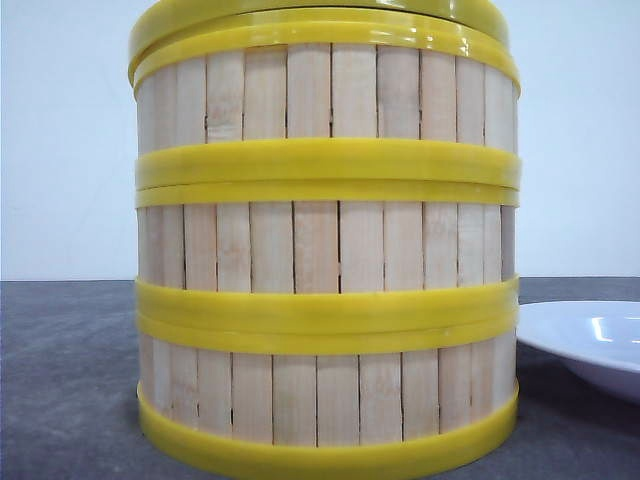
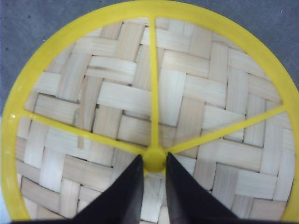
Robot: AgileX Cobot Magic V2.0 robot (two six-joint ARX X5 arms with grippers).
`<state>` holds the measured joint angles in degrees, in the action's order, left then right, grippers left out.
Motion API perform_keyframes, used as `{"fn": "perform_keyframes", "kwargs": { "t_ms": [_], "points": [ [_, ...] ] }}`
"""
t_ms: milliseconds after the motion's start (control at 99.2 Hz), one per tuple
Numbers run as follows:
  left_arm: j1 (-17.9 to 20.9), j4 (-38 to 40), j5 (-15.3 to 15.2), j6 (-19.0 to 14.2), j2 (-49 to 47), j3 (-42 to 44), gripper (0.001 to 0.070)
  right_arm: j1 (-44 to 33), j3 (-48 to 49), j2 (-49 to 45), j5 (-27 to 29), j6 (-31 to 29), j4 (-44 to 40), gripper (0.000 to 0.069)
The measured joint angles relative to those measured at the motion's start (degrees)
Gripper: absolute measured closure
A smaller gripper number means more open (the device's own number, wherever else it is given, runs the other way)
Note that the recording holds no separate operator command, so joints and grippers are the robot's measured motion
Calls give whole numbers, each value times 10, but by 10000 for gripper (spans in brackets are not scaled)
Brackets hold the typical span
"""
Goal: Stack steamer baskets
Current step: 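Lower the lid with the right gripper onto the top basket, then open the right gripper and lift it off the lid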
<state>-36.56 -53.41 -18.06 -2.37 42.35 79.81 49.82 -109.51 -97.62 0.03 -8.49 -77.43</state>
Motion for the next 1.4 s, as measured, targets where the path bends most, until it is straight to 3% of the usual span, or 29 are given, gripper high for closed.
{"fn": "perform_keyframes", "kwargs": {
  "t_ms": [847,1058,1401],
  "points": [
    [0,0,0,0,0,0,599,0,20,15,10,-8,0,637],
    [0,0,0,0,0,0,599,0,23,15,14,-11,0,471],
    [0,0,0,0,0,0,599,0,16,28,18,-14,0,425]
  ]
}}
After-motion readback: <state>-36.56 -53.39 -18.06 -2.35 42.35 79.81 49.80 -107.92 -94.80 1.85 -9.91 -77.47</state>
